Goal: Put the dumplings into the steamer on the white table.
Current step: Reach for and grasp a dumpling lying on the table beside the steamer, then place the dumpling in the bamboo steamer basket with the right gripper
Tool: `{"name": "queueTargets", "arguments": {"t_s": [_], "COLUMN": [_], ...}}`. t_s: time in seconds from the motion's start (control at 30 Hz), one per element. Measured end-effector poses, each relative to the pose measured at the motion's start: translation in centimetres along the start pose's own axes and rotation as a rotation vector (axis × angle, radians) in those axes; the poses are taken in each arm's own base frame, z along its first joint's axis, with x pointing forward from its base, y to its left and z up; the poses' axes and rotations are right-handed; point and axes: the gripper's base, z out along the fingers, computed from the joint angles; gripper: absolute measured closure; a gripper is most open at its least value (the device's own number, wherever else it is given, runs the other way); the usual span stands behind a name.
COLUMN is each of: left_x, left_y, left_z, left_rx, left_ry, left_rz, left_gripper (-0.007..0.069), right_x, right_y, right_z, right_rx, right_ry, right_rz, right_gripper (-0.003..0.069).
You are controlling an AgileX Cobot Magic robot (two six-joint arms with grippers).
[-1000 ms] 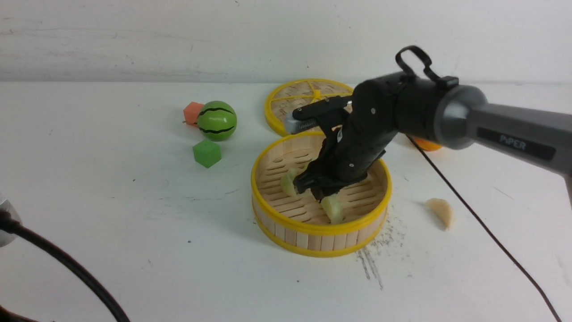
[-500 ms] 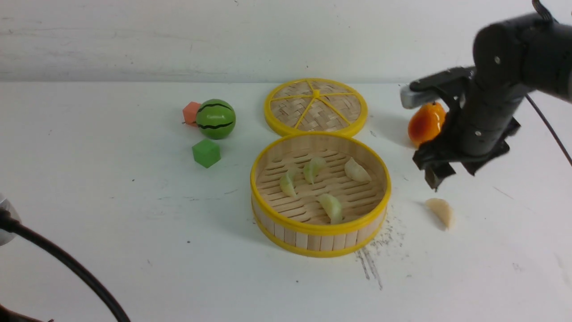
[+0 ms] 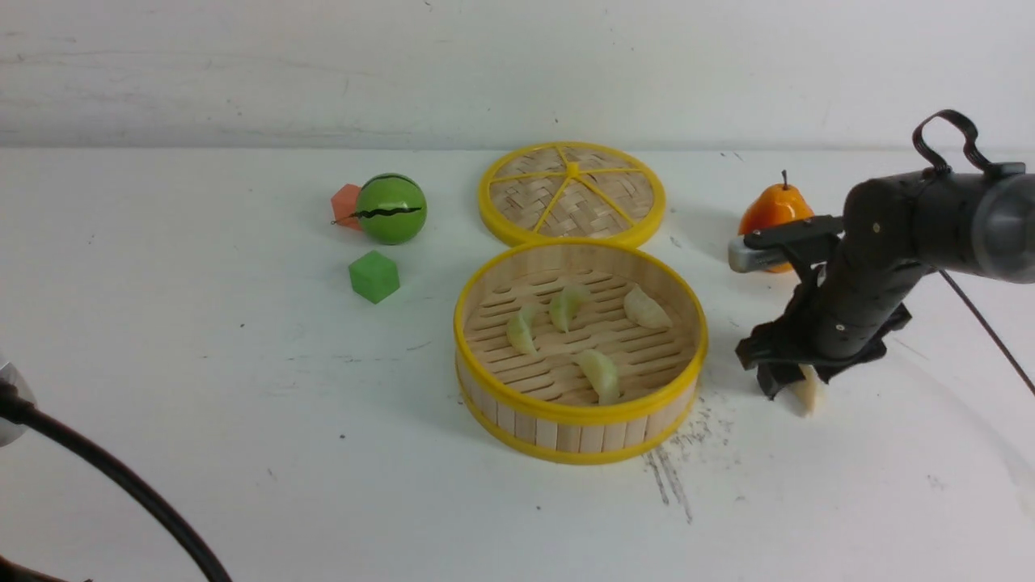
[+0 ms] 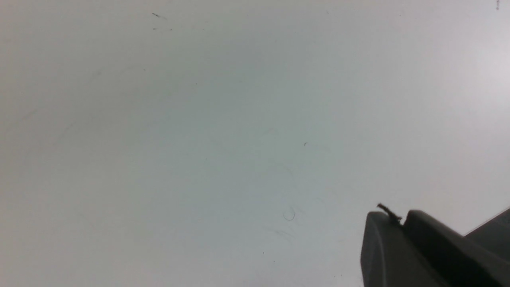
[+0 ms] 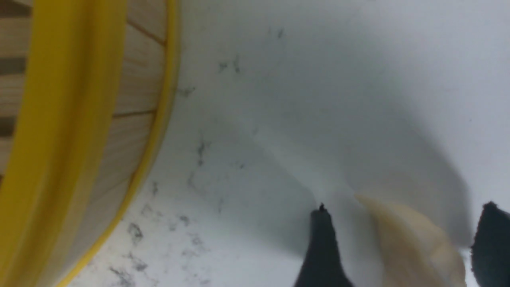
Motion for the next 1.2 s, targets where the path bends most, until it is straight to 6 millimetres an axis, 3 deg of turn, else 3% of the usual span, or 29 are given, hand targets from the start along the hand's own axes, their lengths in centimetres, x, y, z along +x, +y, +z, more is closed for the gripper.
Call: {"name": "queueTargets", "arguments": {"t_s": [0.13,0.23,0.33,0.47,0.57,0.77,1.0,1.07,1.2], "left_x": [0.0,0.0,0.0,0.0,0.0,0.1,1.0,1.3,2.7], "left_y": [0.0,0.0,0.0,0.0,0.0,0.1,0.1,0.1,0.3], "left_z": [0.0,0.0,0.0,0.0,0.0,0.0,-0.5,-1.0,-2.2], "left_rx": [-0.001,-0.001,-0.002,-0.003,-0.004,-0.006,-0.008,-0.008,-0.021], "left_ry": [0.002,0.004,0.005,-0.002,-0.003,0.013,0.053,0.028,-0.042], "left_rz": [0.0,0.0,0.001,0.001,0.002,0.002,0.004,0.006,0.016], "left_gripper": [0.0565,0.0565,0.0565,0.0565,0.0563,0.0554,0.0548,0.0547,0.0547], "right_x": [0.0,-0.1,-1.1,-3.1,-3.6,-3.6,-3.2,-3.1,-3.1], "right_y": [0.0,0.2,1.5,5.4,8.6,12.4,13.0,13.0,12.9], "right_z": [-0.3,-0.9,-3.6,-8.7,-10.2,-8.6,-4.2,-3.7,-3.8], "right_rx": [0.007,0.009,0.001,-0.033,-0.067,-0.107,-0.109,-0.108,-0.106], "right_ry": [0.032,0.052,0.022,-0.116,-0.17,-0.212,-0.133,-0.122,-0.115], "right_rz": [-0.012,-0.02,-0.052,-0.135,-0.197,-0.267,-0.236,-0.225,-0.223], "right_gripper": [0.0463,0.0468,0.0461,0.0461,0.0461,0.0461,0.0459,0.0432,0.0305]}}
